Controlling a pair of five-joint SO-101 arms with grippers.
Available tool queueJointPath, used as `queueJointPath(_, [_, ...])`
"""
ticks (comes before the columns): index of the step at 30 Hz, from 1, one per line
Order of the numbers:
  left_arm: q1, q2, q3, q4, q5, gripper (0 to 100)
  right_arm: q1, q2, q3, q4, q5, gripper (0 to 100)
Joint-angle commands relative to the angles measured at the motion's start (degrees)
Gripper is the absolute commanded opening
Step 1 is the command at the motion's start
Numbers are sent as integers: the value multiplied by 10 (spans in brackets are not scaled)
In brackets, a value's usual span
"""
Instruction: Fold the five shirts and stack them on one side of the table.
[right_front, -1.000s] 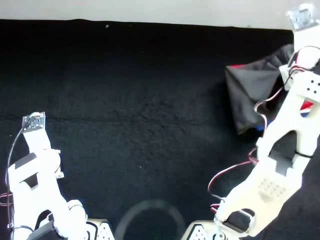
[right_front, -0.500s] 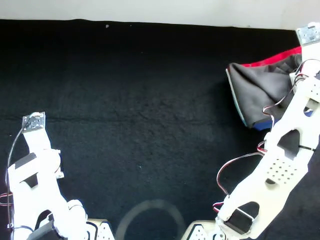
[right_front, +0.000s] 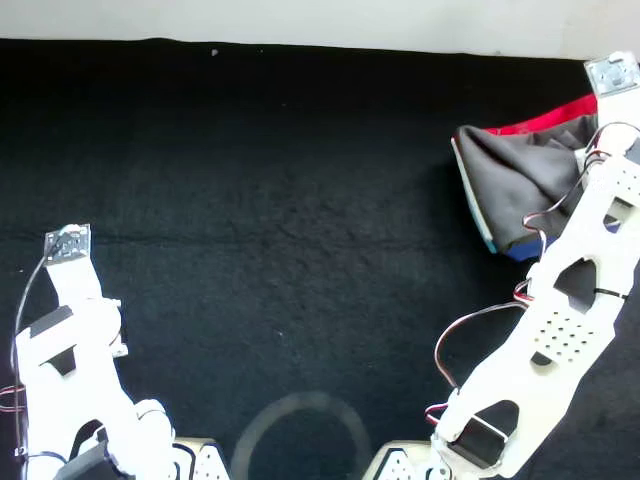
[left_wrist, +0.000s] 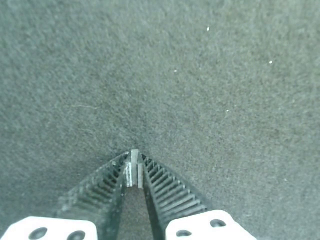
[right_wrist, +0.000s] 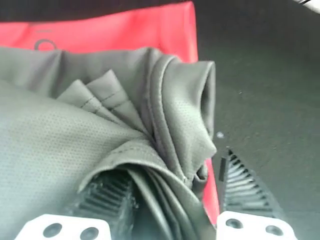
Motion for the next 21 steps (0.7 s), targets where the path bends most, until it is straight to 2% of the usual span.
queueJointPath(1, [10, -8, 1, -7, -6, 8, 7, -7, -62, -9, -10, 227])
queueJointPath(7, [10, -8, 1, -7, -6, 8, 7, -4, -137, 48, -142, 237])
queueJointPath(10, [10, -8, 1, -7, -6, 8, 0, -2, -148, 87, -183, 317])
queueJointPath(13, [10, -8, 1, -7, -6, 8, -1, -1, -140, 120, -196, 385])
queueJointPath(21, [10, -8, 1, -7, -6, 8, -2, -1, -85, 121, -197, 385])
